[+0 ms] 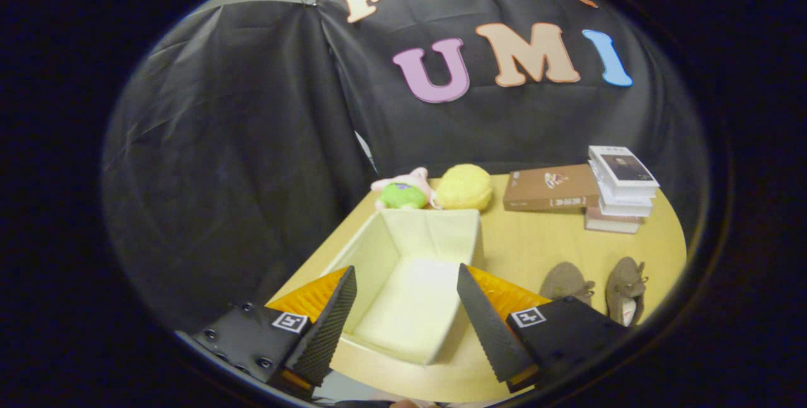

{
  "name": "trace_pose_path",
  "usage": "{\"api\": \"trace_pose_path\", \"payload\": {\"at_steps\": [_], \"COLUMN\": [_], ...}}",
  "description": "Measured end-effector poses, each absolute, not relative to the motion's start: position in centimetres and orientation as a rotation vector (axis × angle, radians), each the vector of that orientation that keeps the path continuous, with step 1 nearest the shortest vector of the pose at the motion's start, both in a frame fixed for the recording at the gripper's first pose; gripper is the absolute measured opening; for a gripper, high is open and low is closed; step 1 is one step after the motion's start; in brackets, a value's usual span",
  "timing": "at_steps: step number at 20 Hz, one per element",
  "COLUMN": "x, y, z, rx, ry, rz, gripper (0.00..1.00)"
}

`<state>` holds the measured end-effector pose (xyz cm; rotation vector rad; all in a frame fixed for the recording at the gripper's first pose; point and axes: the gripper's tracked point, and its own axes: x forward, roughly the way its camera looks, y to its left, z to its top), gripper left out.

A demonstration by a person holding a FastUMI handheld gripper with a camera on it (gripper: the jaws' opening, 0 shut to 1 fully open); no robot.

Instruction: Open the storage box then place both shoes into the box .Put the left shoe in first, then the right shoe, with the right side of both shoes facing outward in a uniform manner.

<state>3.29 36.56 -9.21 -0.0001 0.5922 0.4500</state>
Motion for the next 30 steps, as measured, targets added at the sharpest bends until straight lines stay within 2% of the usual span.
{"api": "trace_pose_path", "payload": {"at_steps": [10, 16, 27, 28, 30], "x": [6.2, 6.6, 7.9, 7.9, 8.0], "y": [17.8, 14.1, 11.7, 11.7, 12.5], "z": [-13.8, -20.0, -26.1, -26.1, -26.0], "rx": [-0.083, -0.028, -0.078, -0.085, -0.054], "ry": [0.836, 1.049, 1.196, 1.196, 1.193], "rz": [0.136, 0.074, -0.006, -0.005, 0.009], "gripper": [0.99, 0.90, 0.63, 0.63, 0.46]}}
